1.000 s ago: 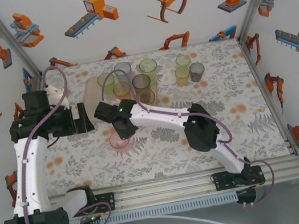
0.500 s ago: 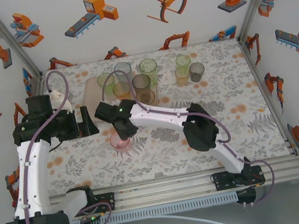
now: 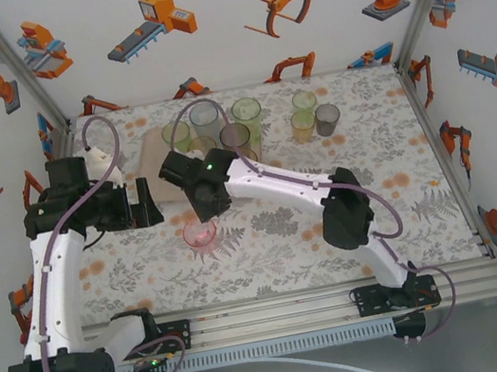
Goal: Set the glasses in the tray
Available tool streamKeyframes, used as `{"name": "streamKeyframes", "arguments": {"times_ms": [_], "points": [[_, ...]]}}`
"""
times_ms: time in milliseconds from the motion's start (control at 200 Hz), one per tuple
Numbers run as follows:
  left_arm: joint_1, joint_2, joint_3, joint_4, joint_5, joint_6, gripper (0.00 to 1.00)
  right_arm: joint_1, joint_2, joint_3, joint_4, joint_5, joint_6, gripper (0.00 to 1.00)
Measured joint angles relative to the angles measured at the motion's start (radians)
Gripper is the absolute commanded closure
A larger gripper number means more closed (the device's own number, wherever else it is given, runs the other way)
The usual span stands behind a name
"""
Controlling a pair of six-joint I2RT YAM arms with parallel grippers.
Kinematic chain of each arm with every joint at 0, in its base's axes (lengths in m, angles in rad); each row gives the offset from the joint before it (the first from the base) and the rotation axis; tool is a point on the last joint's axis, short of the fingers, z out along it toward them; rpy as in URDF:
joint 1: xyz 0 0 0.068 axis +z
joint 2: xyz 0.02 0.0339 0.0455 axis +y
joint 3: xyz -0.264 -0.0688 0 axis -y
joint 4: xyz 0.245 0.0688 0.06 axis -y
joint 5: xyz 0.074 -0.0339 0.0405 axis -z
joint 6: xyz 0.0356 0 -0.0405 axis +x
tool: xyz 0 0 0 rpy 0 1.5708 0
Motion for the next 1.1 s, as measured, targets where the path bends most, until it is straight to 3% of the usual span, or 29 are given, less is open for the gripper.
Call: {"name": "streamKeyframes", "arguments": {"times_ms": [290, 436, 531, 761, 1097], "points": [[-0.186, 0.094, -0.049, 0.075, -0.005, 0.036, 0.17, -0.091, -0.226, 0.087, -0.075, 0.021, -0.008, 0.66], [-0.266, 0.193, -0.06, 0.147, -0.033, 0.038, 0.24, -0.175, -0.402, -0.055, -0.06, 0.061, 0.0, 0.66], [-0.31, 0.229, -0.079, 0.203, -0.071, 0.045, 0.36, -0.222, -0.503, -0.19, -0.043, 0.077, 0.016, 0.66], [-0.346, 0.258, -0.138, 0.282, -0.127, 0.064, 0.39, -0.287, -0.614, -0.396, -0.016, 0.093, 0.054, 0.66], [-0.385, 0.341, -0.18, 0.34, -0.167, 0.1, 0.55, -0.349, -0.681, -0.489, 0.029, 0.099, 0.071, 0.66]]}}
